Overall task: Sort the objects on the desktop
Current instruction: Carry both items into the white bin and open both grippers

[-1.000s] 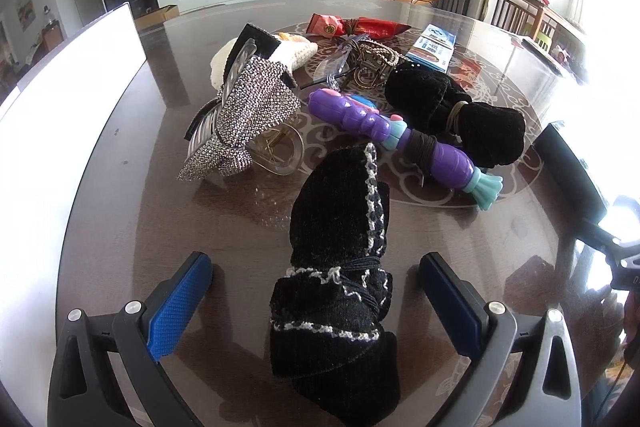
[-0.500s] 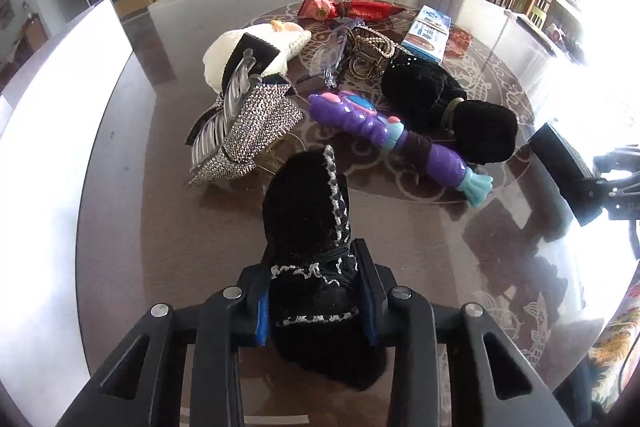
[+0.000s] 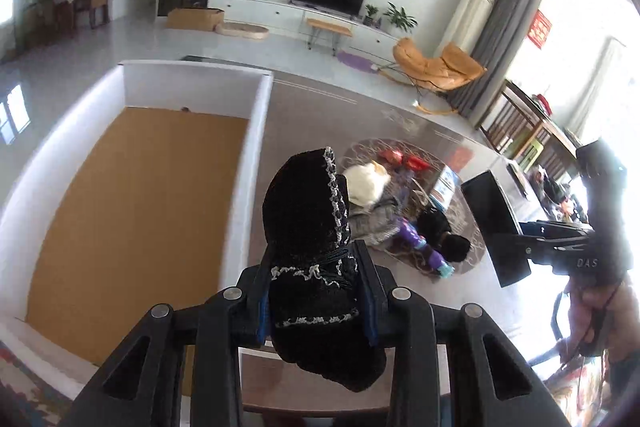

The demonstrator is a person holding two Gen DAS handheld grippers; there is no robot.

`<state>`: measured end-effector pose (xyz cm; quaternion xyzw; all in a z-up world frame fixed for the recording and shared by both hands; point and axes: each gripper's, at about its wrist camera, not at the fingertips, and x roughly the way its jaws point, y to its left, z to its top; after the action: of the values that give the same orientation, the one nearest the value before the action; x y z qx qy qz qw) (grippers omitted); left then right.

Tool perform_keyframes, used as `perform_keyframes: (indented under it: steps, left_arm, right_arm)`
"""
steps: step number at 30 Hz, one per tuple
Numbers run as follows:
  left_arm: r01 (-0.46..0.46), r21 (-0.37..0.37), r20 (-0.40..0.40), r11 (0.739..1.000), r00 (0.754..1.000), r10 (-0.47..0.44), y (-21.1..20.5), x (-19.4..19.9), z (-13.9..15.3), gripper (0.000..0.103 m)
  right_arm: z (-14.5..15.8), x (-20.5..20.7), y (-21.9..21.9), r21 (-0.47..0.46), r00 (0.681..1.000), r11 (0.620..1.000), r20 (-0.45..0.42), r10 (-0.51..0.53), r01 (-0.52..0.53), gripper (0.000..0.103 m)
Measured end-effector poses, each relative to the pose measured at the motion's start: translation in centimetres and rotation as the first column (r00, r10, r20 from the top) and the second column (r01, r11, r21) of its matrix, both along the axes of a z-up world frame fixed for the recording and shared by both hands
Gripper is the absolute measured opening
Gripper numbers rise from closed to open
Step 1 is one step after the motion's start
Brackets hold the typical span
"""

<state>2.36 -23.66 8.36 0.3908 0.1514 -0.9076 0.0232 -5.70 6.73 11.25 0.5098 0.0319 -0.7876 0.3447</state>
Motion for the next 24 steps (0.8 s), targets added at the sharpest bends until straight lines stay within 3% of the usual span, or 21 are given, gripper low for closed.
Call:
perform_keyframes:
  steps: [3,7,12,14,16,17,18,21,24]
  left_arm:
    - [-0.139,-0.055,0.036,0.989,0.989,0.142,-6.1,1.0,-0.1,0.034]
    - [-0.255,-0.067,0.127,0.965,0.957,0.262,-12.1,1.7,-3.1,0.034]
    - [-0.274,-0.079,0.268,0.959,0.920,0.285,-14.7,1.3,-7.6,0.036]
    - [-0.279,-0.107,0.312,0.954,0.902,0.298,-14.8,1.2,-8.7,0.039]
    - [-0.295,-0.121,0.324,0.948,0.891,0.319,-14.8,1.4,-9.1,0.052]
    - [-0.309,-0.129,0.317,0.942,0.888,0.335,-14.8,1.6,-9.1,0.065]
    - [-0.324,-0.136,0.298,0.936,0.888,0.350,-14.7,1.9,-9.0,0.072]
    - [-0.345,-0.127,0.240,0.930,0.899,0.366,-13.7,2.2,-8.0,0.073]
    - [-0.315,-0.082,0.161,0.946,0.932,0.325,-11.0,2.1,-5.8,0.073]
  right_arm:
    - [1.6,0.6,-9.0,-0.079,0.993,0.990,-0.033,0.116,-0.118,0.059]
    - [2.4,2.6,-19.8,-0.148,0.968,0.956,-0.058,0.246,-0.252,0.059]
    - [-0.9,5.9,-29.3,-0.053,0.932,0.931,-0.058,0.357,-0.360,0.059]
    - [-3.0,6.7,-30.9,-0.014,0.928,0.929,-0.042,0.370,-0.371,0.060]
    - [-4.6,7.1,-31.7,0.007,0.928,0.928,-0.018,0.373,-0.373,0.061]
    - [-4.9,7.2,-31.7,0.013,0.931,0.931,-0.020,0.366,-0.365,0.064]
    - [-4.9,7.2,-31.5,0.011,0.934,0.935,-0.028,0.355,-0.355,0.067]
    - [-3.7,7.3,-28.8,-0.027,0.945,0.948,-0.089,0.315,-0.319,0.081]
    - [-2.2,7.3,-23.2,-0.067,0.944,0.960,-0.208,0.255,-0.274,0.086]
